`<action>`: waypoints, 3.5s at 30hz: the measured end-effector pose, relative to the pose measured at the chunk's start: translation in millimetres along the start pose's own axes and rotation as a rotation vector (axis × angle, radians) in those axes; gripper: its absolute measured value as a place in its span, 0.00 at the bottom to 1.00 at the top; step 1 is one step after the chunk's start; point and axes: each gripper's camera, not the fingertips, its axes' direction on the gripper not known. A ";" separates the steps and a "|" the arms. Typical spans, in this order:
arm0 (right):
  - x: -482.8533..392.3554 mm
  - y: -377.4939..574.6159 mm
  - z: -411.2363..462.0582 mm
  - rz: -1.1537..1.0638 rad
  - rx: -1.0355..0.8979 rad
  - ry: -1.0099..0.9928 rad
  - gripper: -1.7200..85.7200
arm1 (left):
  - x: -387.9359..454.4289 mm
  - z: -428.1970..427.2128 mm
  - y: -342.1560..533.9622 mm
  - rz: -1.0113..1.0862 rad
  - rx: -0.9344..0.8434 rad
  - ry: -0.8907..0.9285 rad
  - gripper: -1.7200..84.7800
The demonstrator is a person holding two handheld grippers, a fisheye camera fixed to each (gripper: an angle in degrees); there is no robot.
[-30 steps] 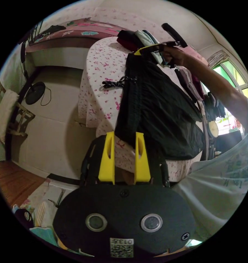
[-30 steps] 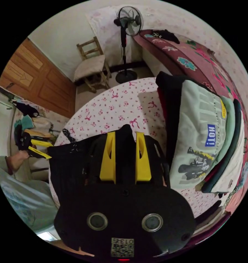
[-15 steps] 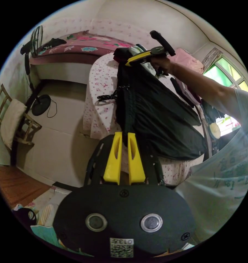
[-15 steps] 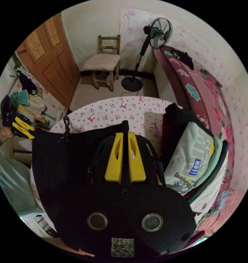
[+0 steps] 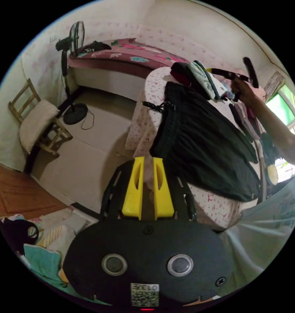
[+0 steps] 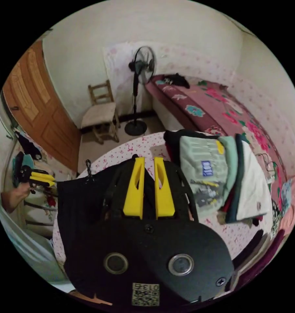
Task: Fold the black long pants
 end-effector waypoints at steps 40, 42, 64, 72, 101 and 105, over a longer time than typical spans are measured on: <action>-146.4 665.5 -196.1 0.524 -0.231 0.144 0.03 | 624.1 58.4 49.9 1.273 -0.335 0.002 0.03; -151.2 675.8 -211.1 0.532 -0.168 0.151 0.02 | 634.1 44.8 44.7 1.263 -0.307 0.019 0.03; -50.6 808.8 -240.4 0.901 -0.314 0.532 0.02 | 742.7 95.6 -29.0 1.184 -0.321 0.082 0.02; -16.3 841.4 -278.0 0.952 -0.262 0.516 0.02 | 737.6 97.8 -64.0 1.054 -0.297 0.111 0.02; 172.9 743.8 -246.3 0.690 -0.061 0.388 0.02 | 734.5 123.5 -193.5 0.967 -0.100 -0.090 0.02; 226.2 704.7 -216.6 0.630 -0.102 0.362 0.02 | 749.2 145.9 -217.3 1.016 -0.095 -0.094 0.02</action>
